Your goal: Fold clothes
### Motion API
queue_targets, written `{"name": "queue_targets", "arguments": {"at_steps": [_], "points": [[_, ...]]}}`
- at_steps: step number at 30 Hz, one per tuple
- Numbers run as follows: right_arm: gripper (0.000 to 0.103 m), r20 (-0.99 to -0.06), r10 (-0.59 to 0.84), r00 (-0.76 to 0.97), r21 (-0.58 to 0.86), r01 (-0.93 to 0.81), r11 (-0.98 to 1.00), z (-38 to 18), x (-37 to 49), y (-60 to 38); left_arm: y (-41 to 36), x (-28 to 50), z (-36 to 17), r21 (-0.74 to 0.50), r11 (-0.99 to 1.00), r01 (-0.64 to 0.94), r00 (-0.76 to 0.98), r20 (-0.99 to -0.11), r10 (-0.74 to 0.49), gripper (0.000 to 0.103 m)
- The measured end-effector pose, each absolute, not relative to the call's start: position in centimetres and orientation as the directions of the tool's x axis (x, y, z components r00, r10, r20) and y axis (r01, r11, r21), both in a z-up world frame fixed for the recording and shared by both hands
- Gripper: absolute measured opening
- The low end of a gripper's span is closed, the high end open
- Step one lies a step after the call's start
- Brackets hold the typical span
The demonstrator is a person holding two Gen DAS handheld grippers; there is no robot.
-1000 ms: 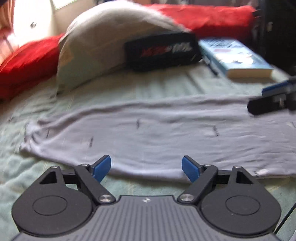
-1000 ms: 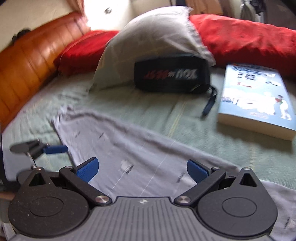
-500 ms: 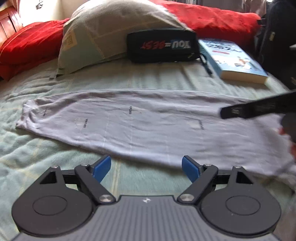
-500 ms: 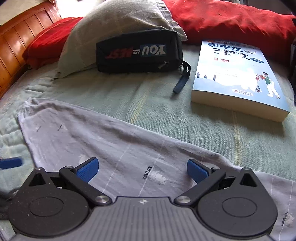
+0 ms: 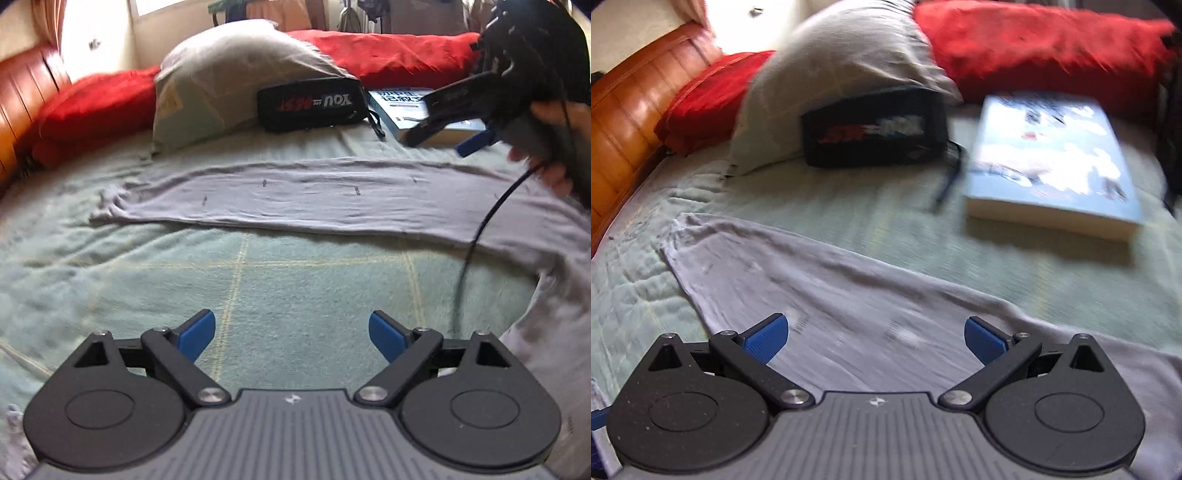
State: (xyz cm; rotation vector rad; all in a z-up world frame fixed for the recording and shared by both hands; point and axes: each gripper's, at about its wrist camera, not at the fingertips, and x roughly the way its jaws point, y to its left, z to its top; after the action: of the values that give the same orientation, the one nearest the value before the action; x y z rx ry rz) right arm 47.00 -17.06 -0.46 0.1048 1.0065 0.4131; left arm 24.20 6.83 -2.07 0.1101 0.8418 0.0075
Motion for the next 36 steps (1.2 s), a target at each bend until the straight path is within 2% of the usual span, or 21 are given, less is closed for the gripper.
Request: {"name": "queue_targets", "arguments": {"at_steps": [3,5,8,15,22,29,33,36], "points": [[0.103,-0.836,0.324,0.443,0.251,-0.216,0.944,-1.3,47.1,-20.3,6.2,23.6,-2.4,0.068,0.997,0.043,0.684,-0.729,0.02,0.09],[0.103,-0.838,0.354,0.416,0.304,-0.182,0.935,-2.4,47.4,-22.0,5.8,23.1,-2.6,0.046,0.998,0.047,0.695,-0.719,0.0,0.09],[0.103,-0.781,0.501,0.373,0.483,-0.148,0.863,-4.6,48.6,-23.5,5.2,22.6,-3.0,0.007,0.999,0.052,0.702,-0.711,-0.032,0.09],[0.103,-0.71,0.477,0.518,0.48,-0.141,0.866,-5.6,51.6,-23.8,5.2,21.1,-3.2,-0.018,0.999,0.027,0.707,-0.706,-0.031,0.09],[0.103,-0.79,0.352,0.501,0.317,-0.157,0.935,-2.8,47.2,-24.2,5.5,20.7,-3.3,-0.026,1.0,0.016,0.708,-0.706,-0.03,0.09],[0.103,-0.833,0.168,0.527,0.119,-0.126,0.985,-5.9,45.0,-25.2,4.6,20.2,-2.9,-0.016,0.999,0.041,0.709,-0.704,-0.041,0.09],[0.103,-0.823,0.1,0.558,0.062,-0.087,0.994,-5.7,46.9,-25.4,3.9,19.6,-2.7,-0.001,0.998,0.059,0.708,-0.705,-0.043,0.091],[0.103,-0.852,0.118,0.511,0.087,-0.084,0.993,-4.9,47.2,-26.2,3.7,19.2,-2.7,0.003,0.998,0.061,0.701,-0.712,-0.041,0.091]]}}
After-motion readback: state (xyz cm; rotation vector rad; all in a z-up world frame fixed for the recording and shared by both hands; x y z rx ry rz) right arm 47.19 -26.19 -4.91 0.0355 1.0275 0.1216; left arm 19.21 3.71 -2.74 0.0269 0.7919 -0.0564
